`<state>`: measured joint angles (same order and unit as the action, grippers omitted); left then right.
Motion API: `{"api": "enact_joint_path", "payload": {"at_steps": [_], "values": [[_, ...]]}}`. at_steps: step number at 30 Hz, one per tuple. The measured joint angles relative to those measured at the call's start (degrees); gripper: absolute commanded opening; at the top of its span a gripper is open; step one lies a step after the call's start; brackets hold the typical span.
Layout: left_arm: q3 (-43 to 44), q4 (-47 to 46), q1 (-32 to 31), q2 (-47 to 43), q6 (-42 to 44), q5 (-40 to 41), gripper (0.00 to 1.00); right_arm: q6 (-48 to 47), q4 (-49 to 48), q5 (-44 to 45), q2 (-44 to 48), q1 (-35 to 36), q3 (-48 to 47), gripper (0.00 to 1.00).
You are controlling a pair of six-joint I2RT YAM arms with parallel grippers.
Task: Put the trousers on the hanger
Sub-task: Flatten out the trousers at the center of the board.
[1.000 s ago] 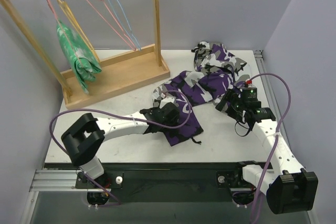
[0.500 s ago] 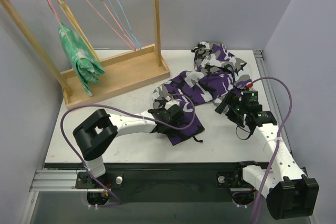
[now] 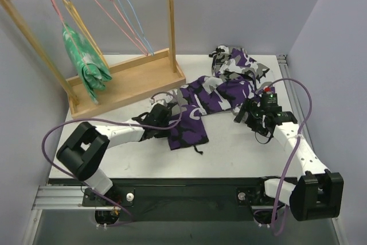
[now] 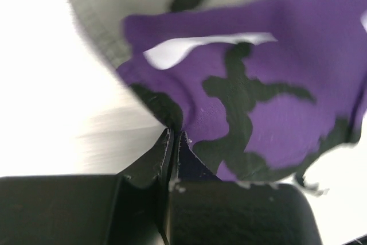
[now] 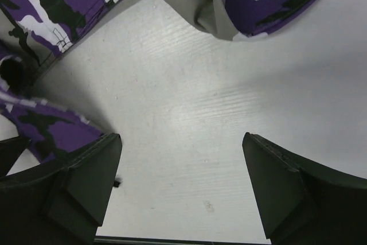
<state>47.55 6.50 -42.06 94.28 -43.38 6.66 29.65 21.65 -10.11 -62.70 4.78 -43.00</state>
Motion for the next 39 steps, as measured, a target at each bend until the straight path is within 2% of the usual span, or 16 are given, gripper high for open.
{"api": "enact_joint_path", "payload": {"at_steps": [6,10,15,23,25,26,28,29,31,32,36,39], "values": [[-6.0,6.3,9.3,-8.8,0.8,1.4,0.0,-3.8,-2.1,0.6,-9.3,-0.7,-6.1,0.92],[-7.2,11.9,17.9,-16.2,3.5,3.1,0.0,-6.8,-5.2,0.7,-12.9,-0.7,-8.2,0.92],[-7.2,14.5,30.5,-22.6,7.1,-0.1,0.0,-10.3,-9.6,1.5,-18.7,-1.0,-9.7,0.92],[-7.0,19.6,36.7,-23.9,14.0,-2.8,0.0,-13.1,-12.0,1.9,-29.6,-1.8,-11.5,0.92],[-6.9,20.6,38.2,-24.3,15.4,-3.2,0.0,-13.3,-12.0,1.5,-31.2,-1.8,-11.8,0.84],[-6.7,21.1,39.2,-24.6,16.0,-3.4,0.0,-13.4,-12.0,0.8,-32.1,-1.8,-12.0,0.67],[-5.8,22.3,40.9,-25.0,17.4,-3.8,0.0,-13.6,-11.5,-0.8,-33.8,-1.8,-12.8,0.44],[-5.1,22.9,41.8,-25.0,18.0,-3.9,0.0,-13.8,-11.3,-2.2,-34.7,-1.8,-13.3,0.22],[-3.6,23.5,43.8,-25.1,19.2,-4.1,0.0,-14.0,-10.9,-5.9,-36.0,-1.9,-13.8,0.06],[-2.8,23.9,44.9,-25.1,19.8,-4.2,0.0,-13.5,-10.8,-8.3,-36.2,-1.9,-13.8,0.0],[0.0,25.4,48.3,-25.6,21.7,-4.3,0.0,-11.7,-9.7,-16.0,-35.3,0.2,-13.8,0.0],[1.5,25.9,49.8,-26.0,22.9,-4.0,0.0,-11.0,-8.0,-17.8,-31.8,6.7,-14.6,0.0]]}}
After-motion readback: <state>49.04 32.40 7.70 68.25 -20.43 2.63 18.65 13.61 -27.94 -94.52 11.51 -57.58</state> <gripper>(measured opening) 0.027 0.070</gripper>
